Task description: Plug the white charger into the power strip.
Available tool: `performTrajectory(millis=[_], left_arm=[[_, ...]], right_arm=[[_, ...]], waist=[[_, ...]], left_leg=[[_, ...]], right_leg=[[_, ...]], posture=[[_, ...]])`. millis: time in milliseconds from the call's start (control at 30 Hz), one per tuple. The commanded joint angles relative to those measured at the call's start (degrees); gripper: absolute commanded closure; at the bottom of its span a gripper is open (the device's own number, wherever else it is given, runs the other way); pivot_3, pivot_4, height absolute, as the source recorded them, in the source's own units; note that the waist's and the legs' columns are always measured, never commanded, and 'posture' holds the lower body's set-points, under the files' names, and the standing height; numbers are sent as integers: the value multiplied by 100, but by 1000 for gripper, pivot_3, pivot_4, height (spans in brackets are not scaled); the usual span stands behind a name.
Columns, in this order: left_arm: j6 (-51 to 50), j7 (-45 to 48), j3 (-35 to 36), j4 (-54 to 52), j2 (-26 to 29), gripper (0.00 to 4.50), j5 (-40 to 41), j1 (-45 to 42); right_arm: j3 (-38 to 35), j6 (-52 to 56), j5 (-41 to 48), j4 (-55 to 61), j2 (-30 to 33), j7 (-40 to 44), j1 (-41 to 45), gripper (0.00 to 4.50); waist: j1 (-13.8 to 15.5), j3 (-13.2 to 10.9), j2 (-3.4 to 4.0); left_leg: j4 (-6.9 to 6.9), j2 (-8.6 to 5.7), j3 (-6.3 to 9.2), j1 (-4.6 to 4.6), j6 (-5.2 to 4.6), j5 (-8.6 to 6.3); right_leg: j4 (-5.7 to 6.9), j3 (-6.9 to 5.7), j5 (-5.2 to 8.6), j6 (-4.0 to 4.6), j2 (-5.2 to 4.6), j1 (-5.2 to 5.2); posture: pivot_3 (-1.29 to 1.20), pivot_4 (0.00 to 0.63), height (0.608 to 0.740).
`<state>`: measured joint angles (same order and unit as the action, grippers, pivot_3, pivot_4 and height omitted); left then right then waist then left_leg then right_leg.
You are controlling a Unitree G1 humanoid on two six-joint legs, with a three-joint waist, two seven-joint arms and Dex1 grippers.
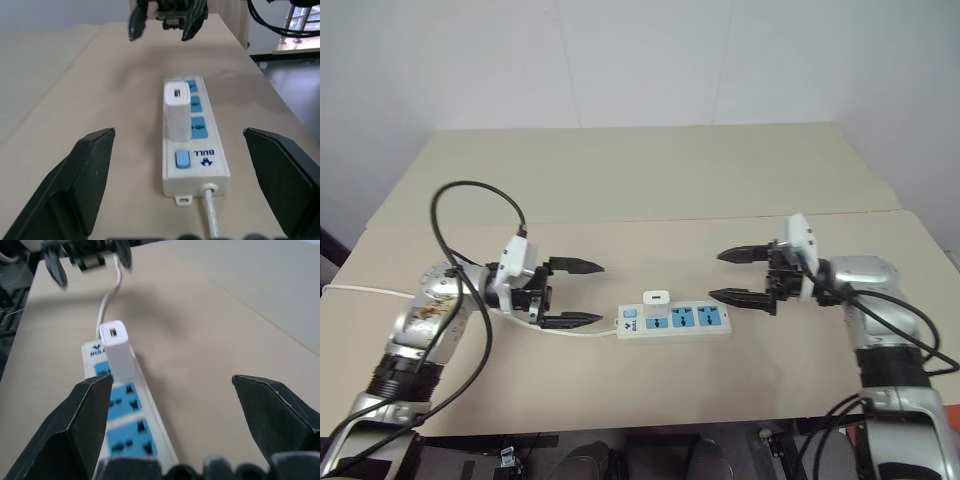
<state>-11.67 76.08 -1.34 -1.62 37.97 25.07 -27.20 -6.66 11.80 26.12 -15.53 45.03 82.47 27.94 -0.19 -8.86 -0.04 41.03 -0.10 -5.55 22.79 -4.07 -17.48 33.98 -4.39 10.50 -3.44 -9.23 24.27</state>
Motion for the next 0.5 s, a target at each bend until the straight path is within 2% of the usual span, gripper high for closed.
performTrajectory(millis=[33,333,500], left_arm=[[-120,-51,258,-277,310,12,83,317],[-397,-214,282,-931,531,12,226,1060],[-528,-197,237,-986,561,12,271,1123]], right_arm=[[-501,111,134,303,447,-62,-398,0],[-946,218,-33,420,1087,-385,-1492,0],[-1343,400,106,1089,1066,-704,-2357,0]], waist=[[0,0,0],[18,-4,-5],[63,-4,-6]], left_leg=[[-1,0,-2,0,0,0],[5,2,-5,-14,5,3],[5,4,-6,-32,12,7]], right_leg=[[0,0,1,-1,1,-1],[0,6,4,-4,2,-10],[5,13,7,4,4,-15]], posture=[[0,150,740],[0,150,740],[0,150,740]])
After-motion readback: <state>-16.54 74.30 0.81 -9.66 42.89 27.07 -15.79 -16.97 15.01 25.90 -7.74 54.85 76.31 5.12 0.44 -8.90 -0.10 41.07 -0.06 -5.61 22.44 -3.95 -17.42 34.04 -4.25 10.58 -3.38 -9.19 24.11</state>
